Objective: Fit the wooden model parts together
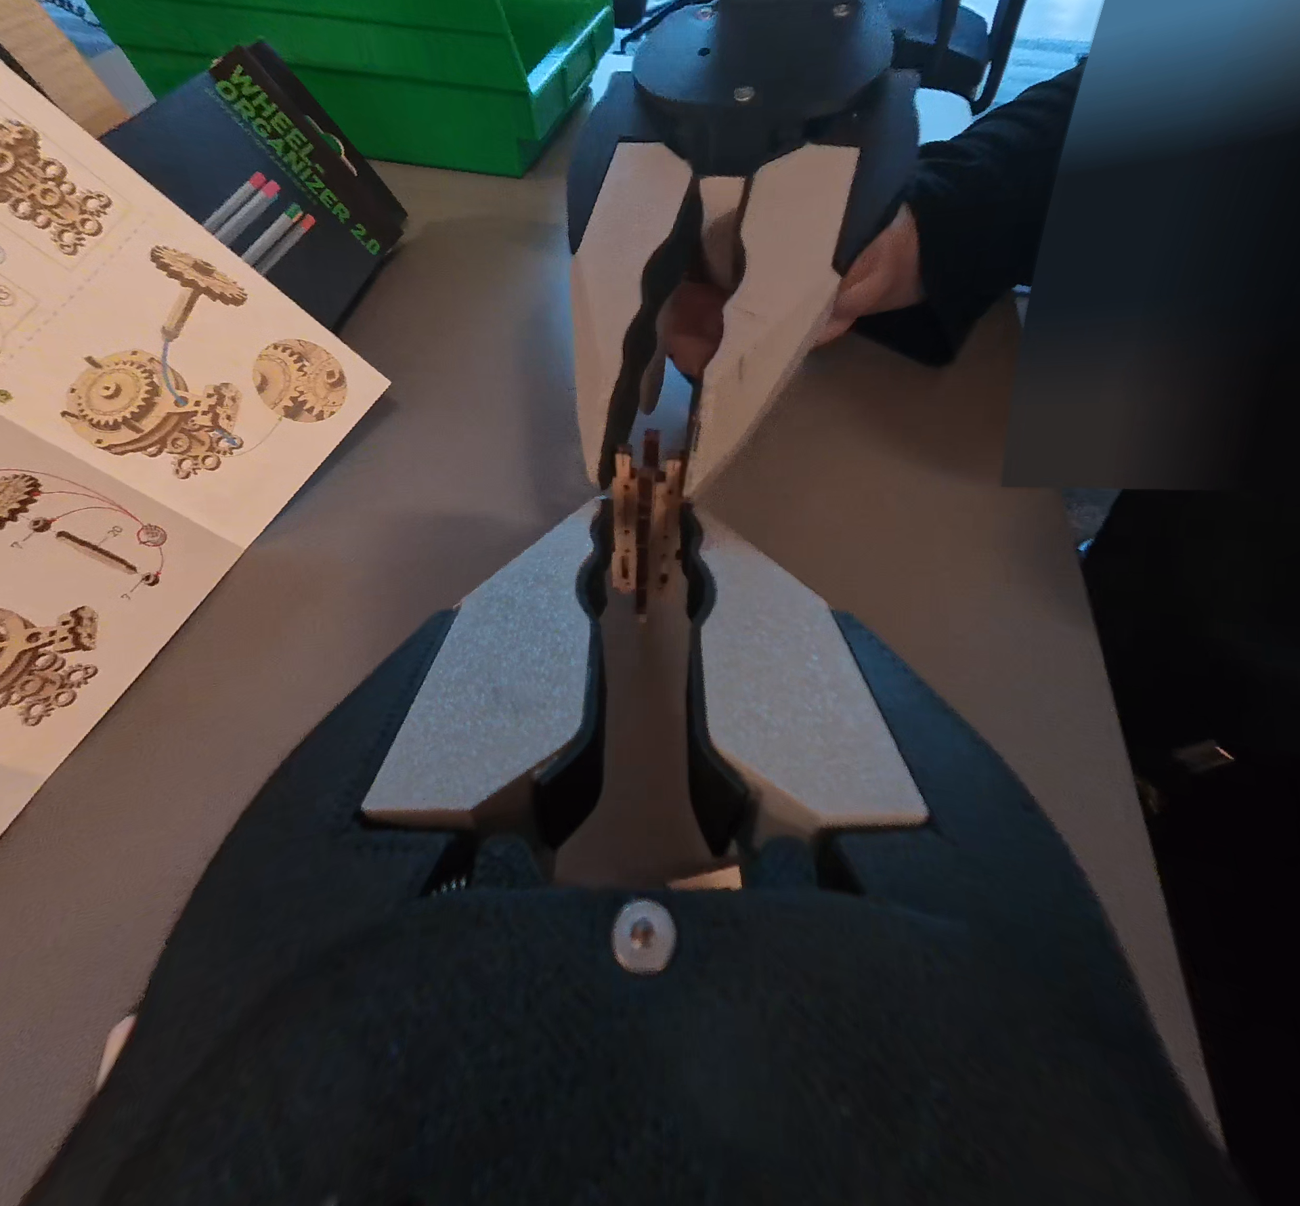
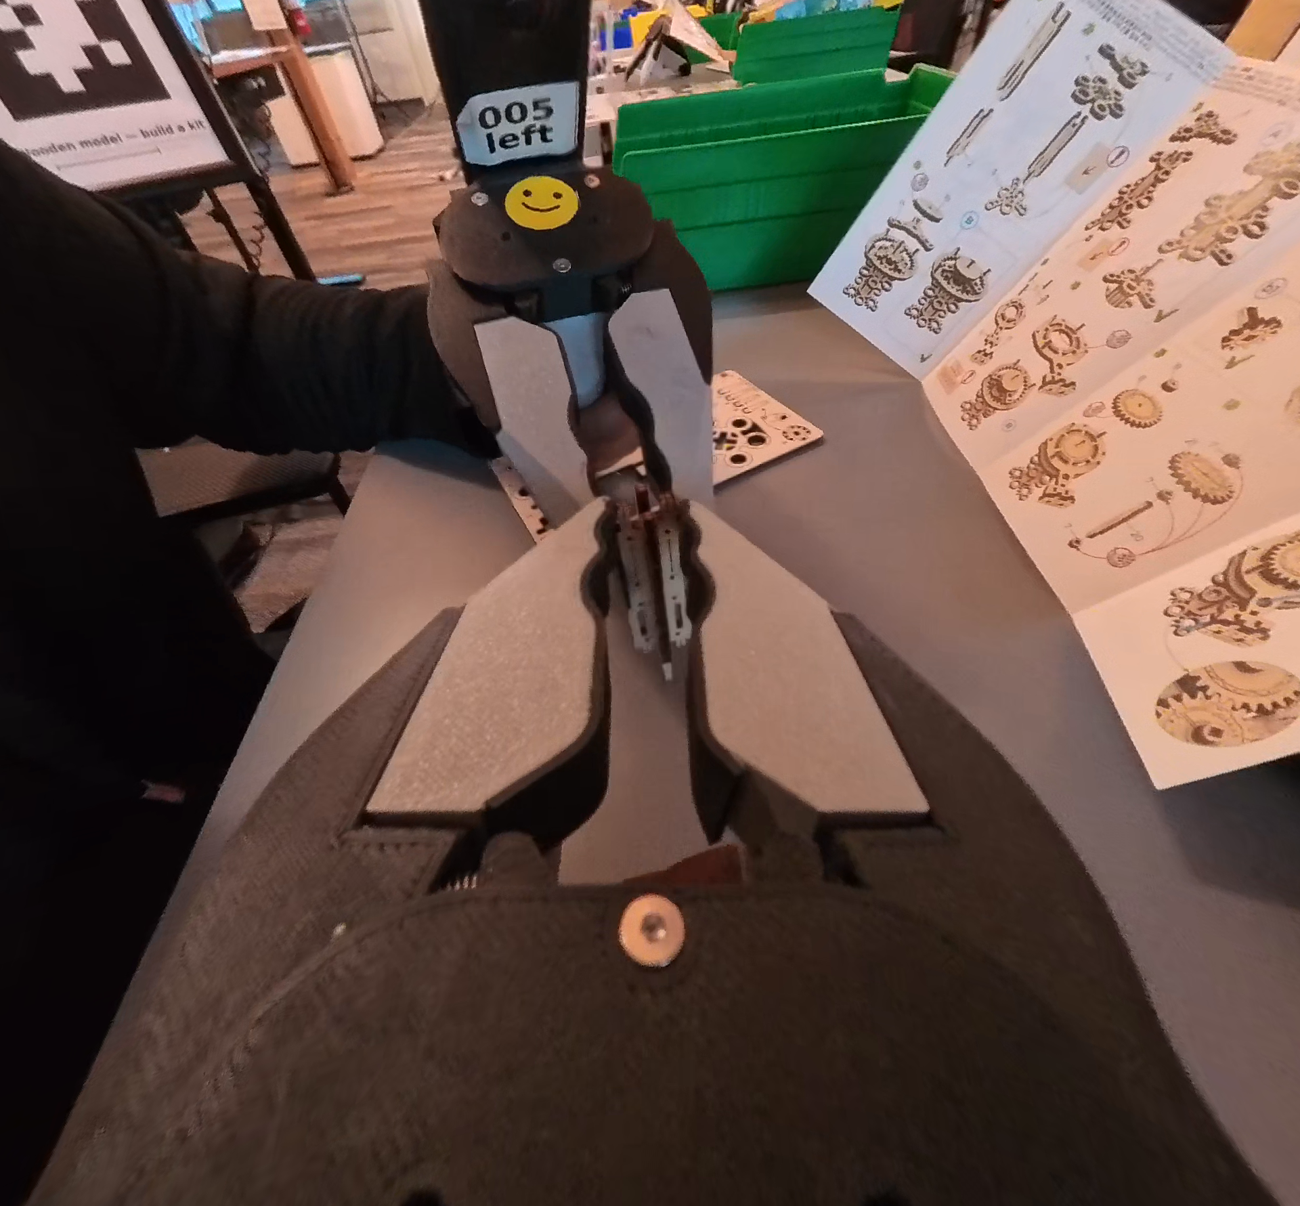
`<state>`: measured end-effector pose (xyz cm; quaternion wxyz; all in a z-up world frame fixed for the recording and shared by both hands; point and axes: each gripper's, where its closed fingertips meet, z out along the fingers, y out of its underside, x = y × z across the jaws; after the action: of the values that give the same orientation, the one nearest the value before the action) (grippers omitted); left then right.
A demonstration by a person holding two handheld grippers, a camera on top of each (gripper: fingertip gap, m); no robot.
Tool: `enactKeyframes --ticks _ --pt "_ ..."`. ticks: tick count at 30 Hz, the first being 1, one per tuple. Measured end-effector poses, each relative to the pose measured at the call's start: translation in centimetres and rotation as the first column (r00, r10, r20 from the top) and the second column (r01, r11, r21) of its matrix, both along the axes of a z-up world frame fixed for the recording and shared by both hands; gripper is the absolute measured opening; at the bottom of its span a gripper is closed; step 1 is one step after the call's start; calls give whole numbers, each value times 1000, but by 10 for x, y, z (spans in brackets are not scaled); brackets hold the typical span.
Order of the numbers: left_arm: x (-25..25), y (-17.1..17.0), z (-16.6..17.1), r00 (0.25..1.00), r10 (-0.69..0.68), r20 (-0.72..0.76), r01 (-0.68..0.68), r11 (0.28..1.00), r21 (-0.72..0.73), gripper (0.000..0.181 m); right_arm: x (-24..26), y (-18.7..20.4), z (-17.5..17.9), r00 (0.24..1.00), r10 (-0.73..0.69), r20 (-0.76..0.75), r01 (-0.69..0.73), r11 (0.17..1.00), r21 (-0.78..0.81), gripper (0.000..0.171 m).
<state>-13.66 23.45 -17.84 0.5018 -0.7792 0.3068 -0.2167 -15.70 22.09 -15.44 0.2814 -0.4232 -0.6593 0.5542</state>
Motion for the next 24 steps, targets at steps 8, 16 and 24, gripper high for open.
enactKeyframes --ticks 8,16,24 --pt "3 0 -4 1000 -5 -8 5 1000 -13 20 1 2 1 1000 -2 12 2 1000 23 13" --pt "-7 2 0 1000 28 3 -28 1000 -8 28 7 24 -4 992 -112 55 91 950 300 13" --pt "-17 2 -5 997 50 -54 -50 999 -7 25 12 18 -50 976 -106 188 -12 843 538 14"
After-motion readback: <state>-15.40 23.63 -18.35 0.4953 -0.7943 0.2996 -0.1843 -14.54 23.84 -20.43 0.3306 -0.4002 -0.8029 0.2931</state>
